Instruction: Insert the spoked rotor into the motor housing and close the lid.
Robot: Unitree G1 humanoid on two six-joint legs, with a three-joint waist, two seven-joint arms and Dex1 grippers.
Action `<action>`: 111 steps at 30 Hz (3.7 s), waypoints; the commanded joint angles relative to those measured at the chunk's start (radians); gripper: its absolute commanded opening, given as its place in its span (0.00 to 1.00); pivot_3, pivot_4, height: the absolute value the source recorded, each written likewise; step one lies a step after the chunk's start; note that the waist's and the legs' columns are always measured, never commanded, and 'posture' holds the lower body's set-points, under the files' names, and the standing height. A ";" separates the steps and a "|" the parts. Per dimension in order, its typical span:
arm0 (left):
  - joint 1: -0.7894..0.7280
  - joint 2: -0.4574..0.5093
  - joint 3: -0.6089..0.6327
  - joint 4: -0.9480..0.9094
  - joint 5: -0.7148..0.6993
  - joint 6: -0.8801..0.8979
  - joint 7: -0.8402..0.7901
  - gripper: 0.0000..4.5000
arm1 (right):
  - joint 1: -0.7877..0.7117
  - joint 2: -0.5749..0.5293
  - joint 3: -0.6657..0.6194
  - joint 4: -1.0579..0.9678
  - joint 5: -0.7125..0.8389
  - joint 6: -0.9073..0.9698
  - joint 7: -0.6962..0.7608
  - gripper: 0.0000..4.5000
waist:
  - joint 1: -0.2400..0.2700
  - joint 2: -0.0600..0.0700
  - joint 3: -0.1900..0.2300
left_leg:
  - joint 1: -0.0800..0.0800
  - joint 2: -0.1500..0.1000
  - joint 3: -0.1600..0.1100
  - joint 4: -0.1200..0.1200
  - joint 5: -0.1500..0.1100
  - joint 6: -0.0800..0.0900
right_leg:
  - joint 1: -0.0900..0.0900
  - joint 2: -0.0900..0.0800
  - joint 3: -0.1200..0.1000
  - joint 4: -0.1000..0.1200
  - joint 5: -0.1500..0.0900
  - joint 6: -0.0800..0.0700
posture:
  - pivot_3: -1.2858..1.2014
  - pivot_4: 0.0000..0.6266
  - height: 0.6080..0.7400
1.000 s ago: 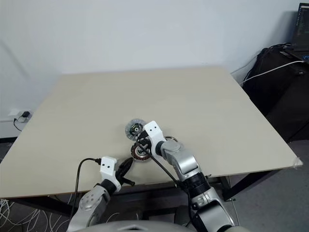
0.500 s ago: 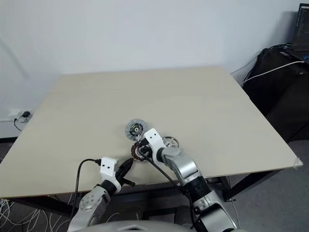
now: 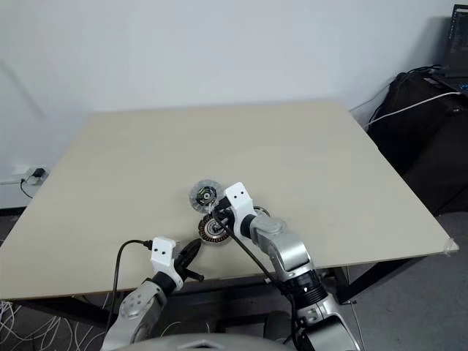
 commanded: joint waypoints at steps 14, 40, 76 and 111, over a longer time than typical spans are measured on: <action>-0.007 0.010 -0.015 -0.054 -0.010 0.011 -0.013 0.00 | 0.116 -0.030 -0.292 -0.223 0.119 0.136 -0.141 0.28 | 0.002 0.000 0.000 | -0.001 0.000 0.000 0.000 0.000 0.000 | 0.000 0.000 0.000 0.000 0.000 0.001 | 0.52 0.00 1.00; -0.020 0.020 -0.016 -0.056 -0.018 0.034 -0.023 0.00 | 0.157 0.219 -0.801 -0.222 0.599 0.500 -0.532 0.71 | 0.001 0.007 0.004 | -0.002 0.001 0.000 -0.001 0.000 0.000 | -0.001 -0.001 0.000 -0.001 -0.004 0.005 | 0.52 0.00 1.00; -0.022 0.022 -0.009 -0.030 -0.018 0.015 -0.026 0.00 | 0.154 0.165 -0.637 -0.039 0.782 0.337 -0.541 0.37 | -0.001 0.009 0.006 | -0.002 0.001 0.000 -0.001 0.000 0.001 | -0.001 0.000 0.000 -0.001 -0.004 0.005 | 0.52 0.00 1.00; 0.002 0.014 -0.016 -0.081 -0.020 0.032 -0.005 0.00 | 0.150 0.168 -0.434 -0.036 0.993 0.385 -0.578 0.09 | -0.001 0.009 0.007 | -0.004 0.001 0.000 -0.001 -0.001 0.001 | -0.002 -0.001 0.000 -0.002 -0.004 0.006 | 0.52 0.00 1.00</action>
